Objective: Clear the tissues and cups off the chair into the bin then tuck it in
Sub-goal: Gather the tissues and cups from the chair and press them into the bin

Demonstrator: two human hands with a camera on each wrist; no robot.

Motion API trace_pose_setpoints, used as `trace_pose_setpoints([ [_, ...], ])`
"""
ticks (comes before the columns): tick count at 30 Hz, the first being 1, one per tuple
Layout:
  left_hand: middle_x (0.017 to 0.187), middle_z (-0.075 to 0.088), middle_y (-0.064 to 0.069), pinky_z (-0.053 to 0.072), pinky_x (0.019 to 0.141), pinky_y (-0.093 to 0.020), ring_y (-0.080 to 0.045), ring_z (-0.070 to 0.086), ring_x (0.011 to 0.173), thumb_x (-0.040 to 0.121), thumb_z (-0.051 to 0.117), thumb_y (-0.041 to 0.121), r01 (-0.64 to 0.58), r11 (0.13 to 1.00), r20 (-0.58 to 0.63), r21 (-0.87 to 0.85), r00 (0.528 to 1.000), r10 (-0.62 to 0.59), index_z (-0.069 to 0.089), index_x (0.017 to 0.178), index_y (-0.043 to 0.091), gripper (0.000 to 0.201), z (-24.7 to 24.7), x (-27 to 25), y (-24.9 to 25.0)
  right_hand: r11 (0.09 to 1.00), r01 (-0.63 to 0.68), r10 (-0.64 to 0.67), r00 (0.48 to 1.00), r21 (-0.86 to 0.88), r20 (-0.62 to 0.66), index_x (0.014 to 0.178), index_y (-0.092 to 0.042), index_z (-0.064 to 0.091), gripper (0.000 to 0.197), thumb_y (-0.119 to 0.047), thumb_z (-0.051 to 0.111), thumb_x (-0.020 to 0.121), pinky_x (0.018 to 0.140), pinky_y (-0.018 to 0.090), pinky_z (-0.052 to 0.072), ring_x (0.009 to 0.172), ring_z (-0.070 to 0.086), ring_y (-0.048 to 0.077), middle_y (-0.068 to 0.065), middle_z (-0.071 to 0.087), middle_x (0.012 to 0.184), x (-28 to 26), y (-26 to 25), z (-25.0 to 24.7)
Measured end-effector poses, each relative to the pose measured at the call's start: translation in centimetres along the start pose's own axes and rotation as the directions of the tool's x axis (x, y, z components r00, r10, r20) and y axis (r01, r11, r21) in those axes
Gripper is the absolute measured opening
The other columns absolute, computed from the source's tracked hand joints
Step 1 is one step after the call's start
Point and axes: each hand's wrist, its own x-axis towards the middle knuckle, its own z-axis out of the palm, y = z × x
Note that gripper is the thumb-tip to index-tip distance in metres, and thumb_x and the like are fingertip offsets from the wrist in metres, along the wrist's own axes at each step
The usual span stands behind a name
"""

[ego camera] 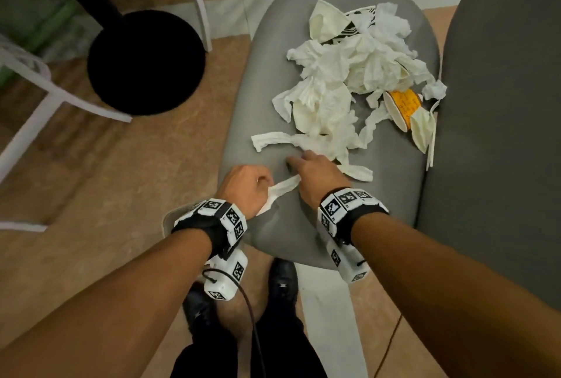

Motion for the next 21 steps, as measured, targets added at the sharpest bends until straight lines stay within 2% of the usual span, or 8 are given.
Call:
trace_pose_setpoints([
  [2, 0.076, 0.071, -0.001, 0.054, 0.071, -0.037, -0.028, 0.065, 0.075, 0.083, 0.046, 0.012, 0.094, 0.995, -0.031, -0.017, 0.995, -0.094, 0.067, 0.076, 0.016, 0.022, -0.4, -0.1, -0.2, 0.997, -0.029, 0.025, 0.998, 0.071, 0.05, 0.112, -0.013, 0.06, 0.03, -0.007, 0.056, 0.084, 0.079, 0.035, 0.05, 0.1, 0.061, 0.033, 0.01, 0.059, 0.106, 0.1, -1.7, 0.3],
  [5, 0.093, 0.068, 0.001, 0.051, 0.077, -0.035, -0.026, 0.064, 0.085, 0.087, 0.048, 0.023, 0.195, 0.971, -0.081, -0.138, 0.975, -0.207, 0.06, 0.099, 0.024, 0.017, -1.1, -0.4, -0.5, 0.94, -0.079, 0.056, 0.995, 0.331, 0.079, 0.101, -0.018, 0.07, 0.021, -0.016, 0.06, 0.083, 0.077, 0.027, 0.049, 0.092, 0.062, 0.023, 0.004, 0.067, 0.096, 0.0, -4.3, 0.6],
  [7, 0.105, 0.067, 0.003, 0.051, 0.086, -0.034, -0.021, 0.064, 0.094, 0.085, 0.048, 0.041, 0.227, 0.943, -0.033, -0.245, 0.97, -0.242, 0.057, 0.115, 0.032, 0.032, -1.9, -0.7, -0.8, 0.845, -0.097, 0.055, 0.994, 0.527, 0.094, 0.088, -0.025, 0.067, 0.01, -0.02, 0.059, 0.084, 0.07, 0.026, 0.049, 0.08, 0.063, 0.02, -0.002, 0.068, 0.083, -0.2, -6.2, 0.6],
  [10, 0.093, 0.074, 0.007, 0.051, 0.078, -0.029, -0.012, 0.068, 0.089, 0.086, 0.045, 0.061, 0.252, 0.883, 0.056, -0.396, 0.966, -0.251, 0.07, 0.101, 0.031, 0.041, -3.1, -1.4, -1.6, 0.665, -0.133, 0.079, 0.991, 0.735, 0.108, 0.086, -0.026, 0.064, 0.017, -0.012, 0.056, 0.086, 0.058, 0.014, 0.046, 0.067, 0.061, 0.007, -0.008, 0.066, 0.072, 0.1, -8.4, 0.6],
  [12, 0.082, 0.074, 0.003, 0.048, 0.069, -0.029, -0.015, 0.069, 0.082, 0.088, 0.048, 0.06, 0.309, 0.852, 0.114, -0.423, 0.951, -0.288, 0.073, 0.088, 0.022, 0.046, -3.8, -1.6, -2.0, 0.645, -0.152, 0.121, 0.988, 0.749, 0.097, 0.094, -0.019, 0.06, 0.014, -0.008, 0.055, 0.087, 0.06, 0.013, 0.045, 0.069, 0.06, 0.008, -0.004, 0.064, 0.078, 0.5, -9.5, 0.8],
  [14, 0.082, 0.072, -0.002, 0.045, 0.066, -0.03, -0.022, 0.067, 0.081, 0.092, 0.05, 0.049, 0.364, 0.857, 0.14, -0.366, 0.931, -0.336, 0.071, 0.086, 0.017, 0.039, -3.9, -1.7, -2.5, 0.69, -0.178, 0.201, 0.978, 0.701, 0.051, 0.106, -0.018, 0.053, 0.022, -0.011, 0.058, 0.086, 0.073, 0.022, 0.044, 0.085, 0.061, 0.017, 0.003, 0.062, 0.098, 0.6, -10.1, 1.5],
  [18, 0.098, 0.07, -0.012, 0.048, 0.08, -0.036, -0.031, 0.064, 0.093, 0.096, 0.049, 0.034, 0.382, 0.875, 0.133, -0.298, 0.924, -0.358, 0.066, 0.096, 0.009, 0.03, -3.2, -1.5, -2.9, 0.801, -0.288, 0.316, 0.948, 0.525, 0.038, 0.143, -0.023, 0.035, 0.061, -0.022, 0.063, 0.089, 0.085, 0.025, 0.035, 0.113, 0.054, 0.03, 0.013, 0.043, 0.132, 0.4, -10.5, 1.8],
  [21, 0.108, 0.067, -0.01, 0.047, 0.084, -0.036, -0.031, 0.062, 0.1, 0.094, 0.051, 0.03, 0.415, 0.85, 0.073, -0.324, 0.907, -0.415, 0.054, 0.115, 0.011, 0.028, -2.8, -1.7, -3.1, 0.82, -0.346, 0.354, 0.933, 0.456, 0.071, 0.138, -0.019, 0.049, 0.05, -0.027, 0.062, 0.091, 0.087, 0.022, 0.036, 0.112, 0.057, 0.03, 0.012, 0.038, 0.137, 0.8, -10.9, 2.0],
])
